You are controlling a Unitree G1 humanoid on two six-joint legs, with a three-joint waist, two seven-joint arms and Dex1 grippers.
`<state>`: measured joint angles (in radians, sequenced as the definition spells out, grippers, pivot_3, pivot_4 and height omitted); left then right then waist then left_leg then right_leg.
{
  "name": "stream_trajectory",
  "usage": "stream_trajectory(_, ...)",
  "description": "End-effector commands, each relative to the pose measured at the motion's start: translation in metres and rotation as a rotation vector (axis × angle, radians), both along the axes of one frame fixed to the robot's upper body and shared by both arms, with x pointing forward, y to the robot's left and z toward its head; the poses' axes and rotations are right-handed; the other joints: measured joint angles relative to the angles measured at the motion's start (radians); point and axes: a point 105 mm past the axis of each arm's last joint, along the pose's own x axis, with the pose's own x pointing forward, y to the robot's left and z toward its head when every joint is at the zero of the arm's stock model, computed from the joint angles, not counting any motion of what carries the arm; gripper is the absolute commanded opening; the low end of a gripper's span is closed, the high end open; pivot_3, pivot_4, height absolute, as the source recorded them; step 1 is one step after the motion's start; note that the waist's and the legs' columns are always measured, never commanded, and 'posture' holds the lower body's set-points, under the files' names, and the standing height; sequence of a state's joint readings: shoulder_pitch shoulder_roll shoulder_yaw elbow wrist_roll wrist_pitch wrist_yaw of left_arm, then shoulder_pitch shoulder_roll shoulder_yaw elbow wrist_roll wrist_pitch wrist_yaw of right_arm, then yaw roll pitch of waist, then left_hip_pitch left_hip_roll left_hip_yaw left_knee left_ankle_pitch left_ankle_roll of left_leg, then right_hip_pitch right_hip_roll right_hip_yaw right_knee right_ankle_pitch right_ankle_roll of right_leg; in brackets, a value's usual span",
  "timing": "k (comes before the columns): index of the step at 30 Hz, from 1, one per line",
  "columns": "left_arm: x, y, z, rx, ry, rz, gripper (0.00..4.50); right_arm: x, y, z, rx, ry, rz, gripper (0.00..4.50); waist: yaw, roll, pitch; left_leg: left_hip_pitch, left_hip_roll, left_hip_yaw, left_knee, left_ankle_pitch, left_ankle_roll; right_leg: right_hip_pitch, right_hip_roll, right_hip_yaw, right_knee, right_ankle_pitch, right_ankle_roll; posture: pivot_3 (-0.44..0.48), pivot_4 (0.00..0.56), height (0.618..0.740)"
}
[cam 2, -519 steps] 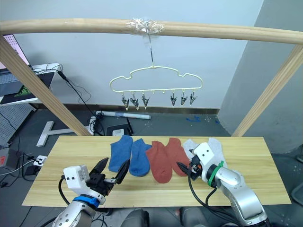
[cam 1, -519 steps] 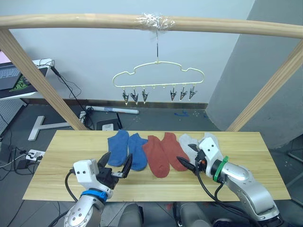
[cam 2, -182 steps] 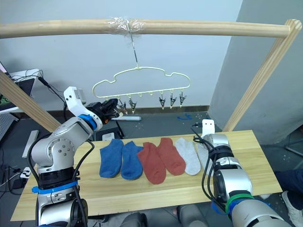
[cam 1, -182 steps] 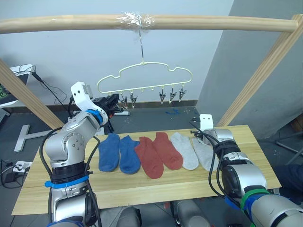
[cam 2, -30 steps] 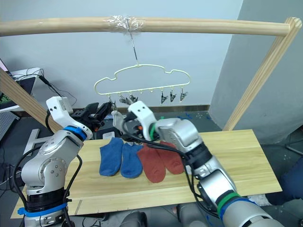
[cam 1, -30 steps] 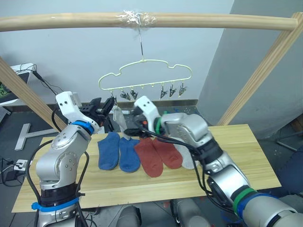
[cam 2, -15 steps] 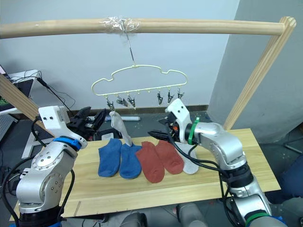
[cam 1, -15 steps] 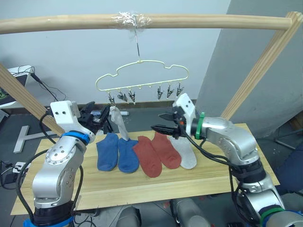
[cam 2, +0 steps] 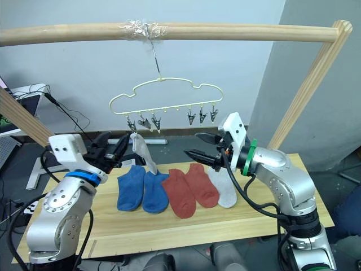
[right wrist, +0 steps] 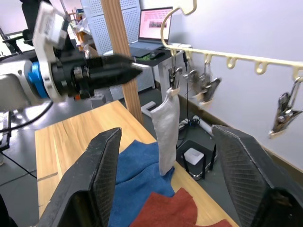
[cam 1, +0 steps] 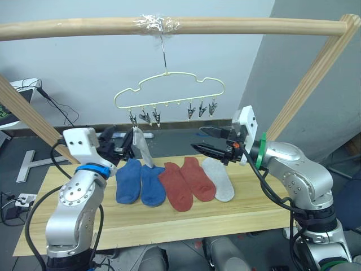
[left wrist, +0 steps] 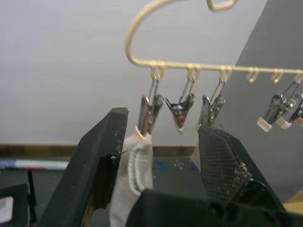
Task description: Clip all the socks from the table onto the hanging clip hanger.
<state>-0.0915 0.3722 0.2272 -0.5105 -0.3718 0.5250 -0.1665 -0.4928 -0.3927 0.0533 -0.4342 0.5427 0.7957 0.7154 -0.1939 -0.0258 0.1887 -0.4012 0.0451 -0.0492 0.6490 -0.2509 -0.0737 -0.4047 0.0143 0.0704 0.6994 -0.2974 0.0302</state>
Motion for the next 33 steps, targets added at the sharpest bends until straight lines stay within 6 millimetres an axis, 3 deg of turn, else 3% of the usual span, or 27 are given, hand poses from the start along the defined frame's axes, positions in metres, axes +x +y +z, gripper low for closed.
stream_trajectory(1, 0.002, -0.013, 0.011, 0.016, -0.052, -0.03, 2.71, -0.007, 0.0, 0.018, 0.025, -0.062, 0.022, 3.16, 0.0, 0.0, 0.0, 0.0, 0.0, 0.0, 0.0, 0.0, 0.0, 0.0, 0.0, 0.0, 0.0, 0.0, 0.0, -0.221, 0.141, 0.74)
stream_trajectory(4, 0.007, -0.015, 0.013, 0.005, -0.06, -0.03, 2.15, -0.006, -0.001, 0.02, 0.019, -0.07, 0.022, 3.21, -0.002, 0.0, 0.0, 0.0, 0.0, 0.0, 0.0, 0.0, 0.0, 0.0, 0.0, 0.0, 0.0, 0.0, 0.0, -0.226, 0.14, 0.74)
stream_trajectory(6, 0.009, -0.015, 0.013, -0.003, -0.06, -0.027, 1.54, -0.007, 0.0, 0.021, 0.018, -0.072, 0.022, 3.21, -0.003, 0.0, 0.0, 0.0, 0.0, 0.0, 0.0, 0.0, 0.0, 0.0, 0.0, 0.0, 0.0, 0.0, 0.0, -0.236, 0.142, 0.74)
stream_trajectory(19, 0.024, -0.009, 0.003, -0.033, -0.042, 0.057, 1.54, -0.005, -0.01, 0.035, -0.019, -0.094, 0.012, 3.21, -0.004, 0.0, 0.0, 0.0, 0.0, 0.0, 0.0, 0.0, 0.0, 0.0, 0.0, 0.0, 0.0, 0.0, 0.0, -0.269, 0.151, 0.74)
stream_trajectory(28, 0.035, -0.016, -0.003, -0.03, -0.033, 0.053, 1.54, -0.011, -0.009, 0.041, -0.057, -0.048, 0.049, 3.21, -0.011, 0.0, 0.0, 0.0, 0.0, 0.001, 0.0, 0.0, 0.0, 0.0, 0.0, 0.0, 0.0, 0.0, 0.0, -0.283, 0.154, 0.74)
stream_trajectory(32, 0.041, -0.018, -0.005, -0.022, -0.026, 0.057, 1.51, -0.011, -0.009, 0.044, -0.053, -0.052, 0.039, 2.29, -0.015, 0.0, 0.0, 0.0, 0.0, 0.001, 0.0, 0.0, 0.0, 0.0, 0.0, 0.0, 0.0, 0.0, 0.0, -0.29, 0.155, 0.74)
stream_trajectory(33, 0.043, -0.017, -0.005, -0.02, -0.026, 0.06, 1.51, -0.011, -0.009, 0.045, -0.054, -0.051, 0.039, 2.29, -0.017, 0.0, 0.0, 0.0, 0.0, 0.001, 0.0, 0.0, 0.0, 0.0, 0.0, 0.001, 0.0, 0.0, 0.0, -0.29, 0.155, 0.74)
